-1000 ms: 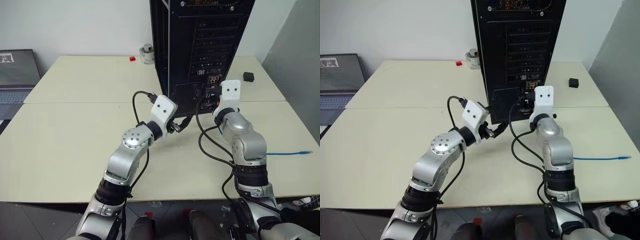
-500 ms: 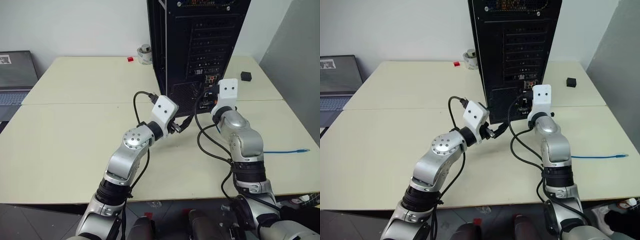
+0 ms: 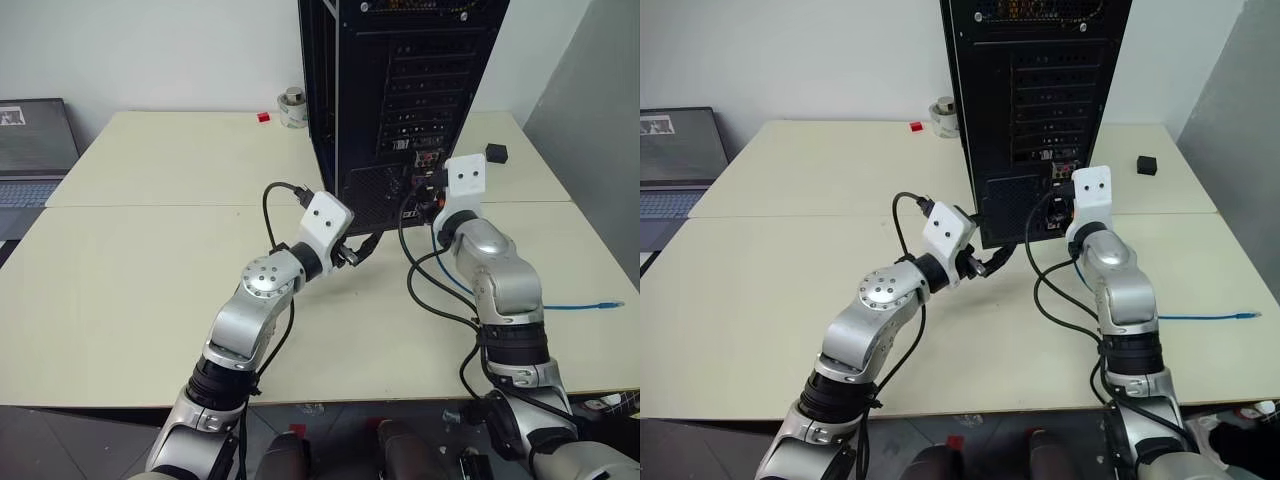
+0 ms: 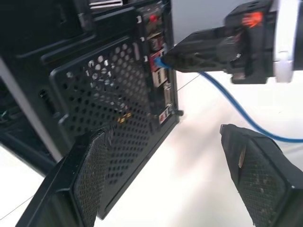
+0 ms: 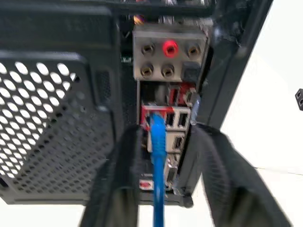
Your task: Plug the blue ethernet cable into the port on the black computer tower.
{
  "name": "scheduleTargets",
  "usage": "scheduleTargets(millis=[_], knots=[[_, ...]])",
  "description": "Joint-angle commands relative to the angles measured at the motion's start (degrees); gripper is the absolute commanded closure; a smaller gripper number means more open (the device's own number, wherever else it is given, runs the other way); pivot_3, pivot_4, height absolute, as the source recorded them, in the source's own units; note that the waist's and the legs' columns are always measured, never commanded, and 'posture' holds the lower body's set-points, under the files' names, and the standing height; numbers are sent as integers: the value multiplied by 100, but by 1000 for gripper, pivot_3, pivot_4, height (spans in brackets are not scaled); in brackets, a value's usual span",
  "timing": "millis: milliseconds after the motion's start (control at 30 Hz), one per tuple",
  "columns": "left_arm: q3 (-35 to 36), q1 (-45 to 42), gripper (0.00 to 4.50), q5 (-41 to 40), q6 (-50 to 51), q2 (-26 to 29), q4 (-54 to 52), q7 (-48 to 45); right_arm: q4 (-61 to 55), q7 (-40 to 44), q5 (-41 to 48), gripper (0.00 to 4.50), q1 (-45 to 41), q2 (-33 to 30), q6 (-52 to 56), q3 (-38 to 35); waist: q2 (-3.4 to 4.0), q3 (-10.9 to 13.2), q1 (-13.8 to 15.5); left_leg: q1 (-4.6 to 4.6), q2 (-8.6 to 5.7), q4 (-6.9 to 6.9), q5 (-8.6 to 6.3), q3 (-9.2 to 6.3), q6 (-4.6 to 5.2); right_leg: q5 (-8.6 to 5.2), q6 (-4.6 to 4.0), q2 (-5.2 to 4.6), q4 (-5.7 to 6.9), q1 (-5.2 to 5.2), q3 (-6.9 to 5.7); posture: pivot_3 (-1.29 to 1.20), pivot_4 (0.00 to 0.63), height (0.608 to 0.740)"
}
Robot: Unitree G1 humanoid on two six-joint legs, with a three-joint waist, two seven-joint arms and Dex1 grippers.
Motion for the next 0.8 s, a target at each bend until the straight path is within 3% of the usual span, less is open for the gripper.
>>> scheduleTargets(millis=[33, 300, 600, 800], knots=[[16, -199, 636, 100, -18, 134, -115, -109, -493, 209, 138, 1772, 71, -205, 15, -124, 0, 0, 8, -2, -1, 0, 0, -3, 0, 0, 0, -1, 0, 0, -2, 0, 150, 740], [129, -324, 636, -31, 296, 310, -73, -332, -1375, 1152, 535, 102, 505, -1037, 483, -53, 0, 1, 21, -3, -1, 0, 0, -7, 0, -1, 1, 1, 0, 0, -8, 0, 150, 740], [614, -618, 636, -507, 328, 529, 252, -824, -2113, 2426, 1284, 35, 922, -2262, 733, -434, -2, 3, 37, -3, -2, 2, 0, -9, 1, -1, 2, 4, 1, 1, -13, 0, 150, 740], [580, -687, 636, -588, 197, 724, 367, -1198, -2090, 2669, 1451, 35, 1004, -2584, 656, -506, -4, 4, 54, -4, -1, 2, 0, -7, 1, -1, 2, 3, -3, 2, -12, 0, 150, 740]])
